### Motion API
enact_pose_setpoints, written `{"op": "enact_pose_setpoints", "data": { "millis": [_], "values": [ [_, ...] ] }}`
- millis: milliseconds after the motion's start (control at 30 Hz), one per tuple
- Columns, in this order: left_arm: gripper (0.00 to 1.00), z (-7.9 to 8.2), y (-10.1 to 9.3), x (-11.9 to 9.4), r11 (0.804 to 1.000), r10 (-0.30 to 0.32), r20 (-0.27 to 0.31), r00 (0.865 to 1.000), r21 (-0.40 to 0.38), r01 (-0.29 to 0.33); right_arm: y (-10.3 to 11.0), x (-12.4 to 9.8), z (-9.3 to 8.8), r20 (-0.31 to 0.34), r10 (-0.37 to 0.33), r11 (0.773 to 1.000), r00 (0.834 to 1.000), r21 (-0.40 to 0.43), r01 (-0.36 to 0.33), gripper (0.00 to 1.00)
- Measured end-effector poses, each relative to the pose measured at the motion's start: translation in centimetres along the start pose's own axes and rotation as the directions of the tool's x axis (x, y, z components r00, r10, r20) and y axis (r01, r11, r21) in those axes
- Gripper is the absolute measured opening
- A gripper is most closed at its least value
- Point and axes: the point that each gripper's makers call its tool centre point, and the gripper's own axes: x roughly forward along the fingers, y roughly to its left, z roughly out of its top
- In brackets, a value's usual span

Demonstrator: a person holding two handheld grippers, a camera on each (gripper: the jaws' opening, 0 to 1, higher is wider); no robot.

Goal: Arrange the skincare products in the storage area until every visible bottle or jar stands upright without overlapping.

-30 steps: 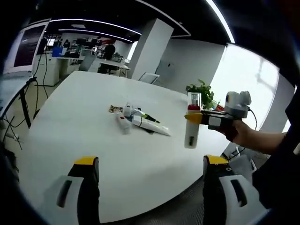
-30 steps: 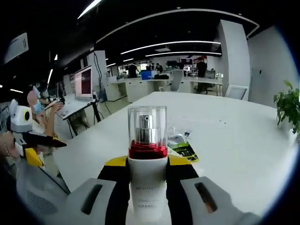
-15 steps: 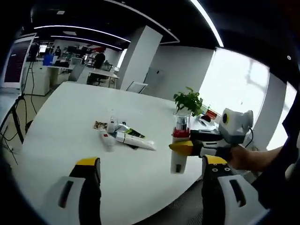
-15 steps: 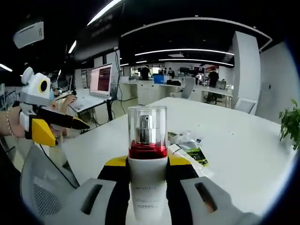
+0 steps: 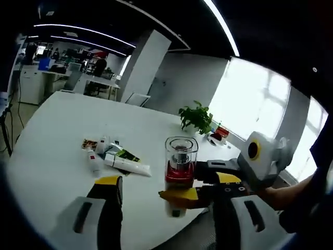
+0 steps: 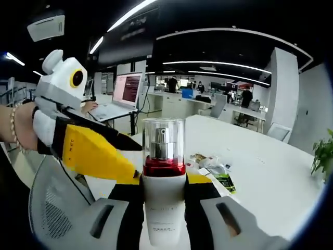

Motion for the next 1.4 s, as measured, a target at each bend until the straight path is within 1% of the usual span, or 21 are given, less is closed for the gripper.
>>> {"op": "enact_pose_setpoints", "data": {
  "millis": [100,200,333,400,433,467,533,567,667,733,767,867,1000,1100,1133,1167,1200,1233,1267,1367,1400],
  "values": [
    [0.59,-0.2,-0.3,0.5,1.0,0.002,-0.001,1.0,-0.009,-0.002,0.2,-0.3,0.1,0.004,0.008,1.0,1.0,-0.002,-0.008,0.28],
    [0.57,-0.5,-0.7,1.1,1.0,-0.007,-0.018,1.0,-0.009,0.007,0.3,-0.6,0.4,0.013,0.014,1.0,1.0,-0.004,-0.014,0.28],
    [0.53,-1.3,-1.7,2.1,1.0,0.001,-0.043,0.999,0.001,-0.001,0.3,-1.1,0.9,0.029,0.022,1.0,0.999,-0.015,-0.022,0.28],
    [0.51,-0.9,-1.9,2.5,1.0,-0.012,-0.028,1.0,-0.01,0.012,0.0,-1.1,1.0,0.034,0.024,0.999,0.999,-0.024,-0.023,0.28],
    [0.48,-0.7,-2.2,2.6,1.0,-0.016,-0.016,1.0,0.001,0.016,-0.1,-1.2,1.0,0.036,0.027,0.999,0.999,-0.027,-0.026,0.28],
    [0.42,-0.6,-2.3,2.7,1.0,-0.011,-0.005,1.0,0.015,0.011,-0.2,-1.2,1.0,0.037,0.03,0.999,0.999,-0.027,-0.029,0.28],
    [0.33,-0.6,-2.5,2.9,1.0,-0.013,-0.011,1.0,0.018,0.013,-0.3,-1.4,1.0,0.037,0.039,0.999,0.999,-0.028,-0.038,0.28],
    [0.32,-0.6,-2.6,3.0,1.0,-0.02,-0.012,1.0,0.015,0.02,-0.3,-1.5,1.0,0.039,0.043,0.999,0.998,-0.029,-0.042,0.28],
    [0.3,-0.4,-2.8,3.2,1.0,-0.01,-0.003,1.0,0.012,0.01,-0.6,-1.4,1.1,0.041,0.056,0.998,0.998,-0.032,-0.054,0.28],
    [0.24,-0.2,-3.1,3.3,1.0,-0.009,0.005,1.0,0.015,0.009,-0.6,-1.4,1.3,0.042,0.067,0.997,0.997,-0.039,-0.066,0.28],
    [0.23,-0.1,-3.0,3.3,1.0,0.006,0.007,1.0,0.022,-0.006,-0.6,-1.4,1.4,0.042,0.072,0.997,0.997,-0.037,-0.07,0.28],
    [0.24,0.4,-3.1,3.4,0.999,0.011,0.047,0.999,0.047,-0.013,-0.8,-1.4,1.6,0.056,0.083,0.995,0.995,-0.051,-0.08,0.29],
    [0.23,0.6,-3.0,3.5,0.999,0.017,0.051,0.999,0.027,-0.018,-1.0,-1.4,1.8,0.081,0.126,0.991,0.989,-0.061,-0.121,0.29],
    [0.23,0.9,-3.0,3.6,1.0,0.006,0.044,0.999,0.004,-0.006,-0.8,-1.7,2.3,0.11,0.181,0.983,0.977,-0.049,-0.177,0.3],
    [0.23,1.1,-3.2,3.6,1.0,0.0,0.044,0.999,0.001,0.0,-0.7,-1.9,2.6,0.131,0.217,0.976,0.967,-0.041,-0.214,0.3],
    [0.23,1.2,-3.3,3.6,1.0,-0.013,0.046,0.999,0.008,0.012,-0.8,-2.1,2.6,0.134,0.239,0.971,0.962,-0.031,-0.237,0.3],
    [0.23,1.7,-3.8,3.7,0.999,-0.049,0.06,0.997,0.027,0.047,-0.8,-2.5,3.1,0.157,0.262,0.964,0.952,-0.01,-0.264,0.3],
    [0.23,1.8,-4.0,3.7,0.998,-0.06,0.061,0.996,0.026,0.059,-0.8,-2.7,3.2,0.162,0.281,0.959,0.946,-0.014,-0.282,0.31],
    [0.23,2.0,-4.4,3.7,0.996,-0.087,0.052,0.995,0.028,0.086,-1.0,-2.9,3.1,0.15,0.308,0.951,0.939,-0.01,-0.31,0.31],
    [0.22,2.5,-5.3,3.9,0.988,-0.14,0.031,0.99,0.07,0.138,-1.2,-3.5,3.1,0.145,0.37,0.929,0.917,-0.059,-0.366,0.33],
    [0.22,2.7,-5.8,4.0,0.982,-0.168,0.014,0.986,0.088,0.166,-1.2,-3.9,3.2,0.15,0.402,0.916,0.903,-0.055,-0.398,0.34]
  ]
}}
